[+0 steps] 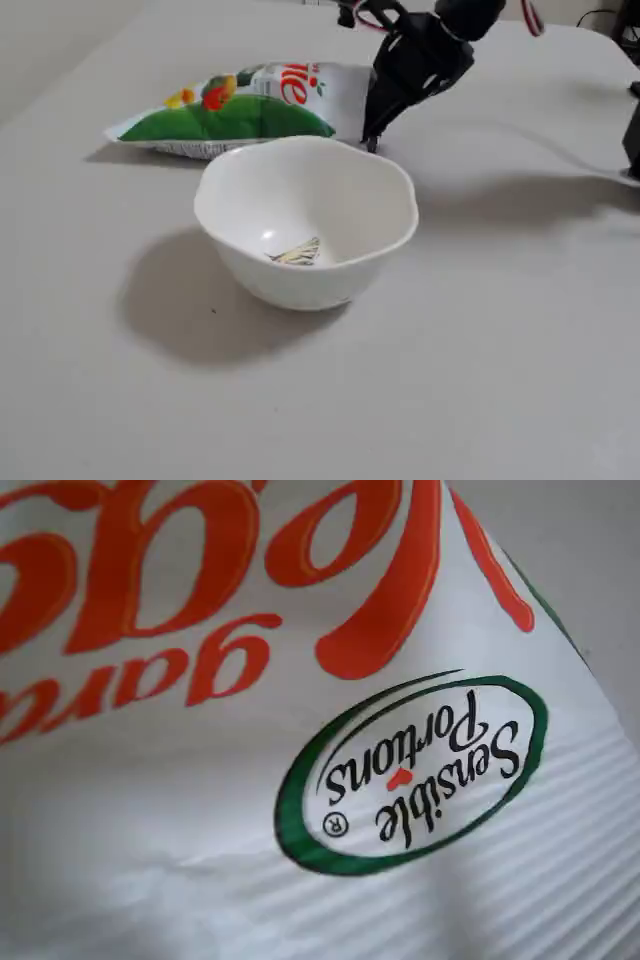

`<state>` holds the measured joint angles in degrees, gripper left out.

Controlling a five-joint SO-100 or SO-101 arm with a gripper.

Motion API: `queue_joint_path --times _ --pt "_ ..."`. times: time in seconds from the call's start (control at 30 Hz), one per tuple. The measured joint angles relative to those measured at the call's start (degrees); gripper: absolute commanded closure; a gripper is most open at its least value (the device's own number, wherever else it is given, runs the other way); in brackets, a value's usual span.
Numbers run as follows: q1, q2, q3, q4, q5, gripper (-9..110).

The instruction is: Pick up veggie straw from inside of open veggie straw packet and place it inside the bowl on the left side of the veggie straw packet

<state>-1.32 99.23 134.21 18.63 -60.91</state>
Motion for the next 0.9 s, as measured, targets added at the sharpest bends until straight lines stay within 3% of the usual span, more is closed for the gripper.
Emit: queue_joint_path --times 0.4,0.57,0.9 --pt "-0.18 -2.02 0.00 -3.34 2.20 90" --pt "-0.79 -4.57 -0.18 -4.75 1.76 101" --pt "-0.88 -3.08 -1.14 -1.93 -0.26 101"
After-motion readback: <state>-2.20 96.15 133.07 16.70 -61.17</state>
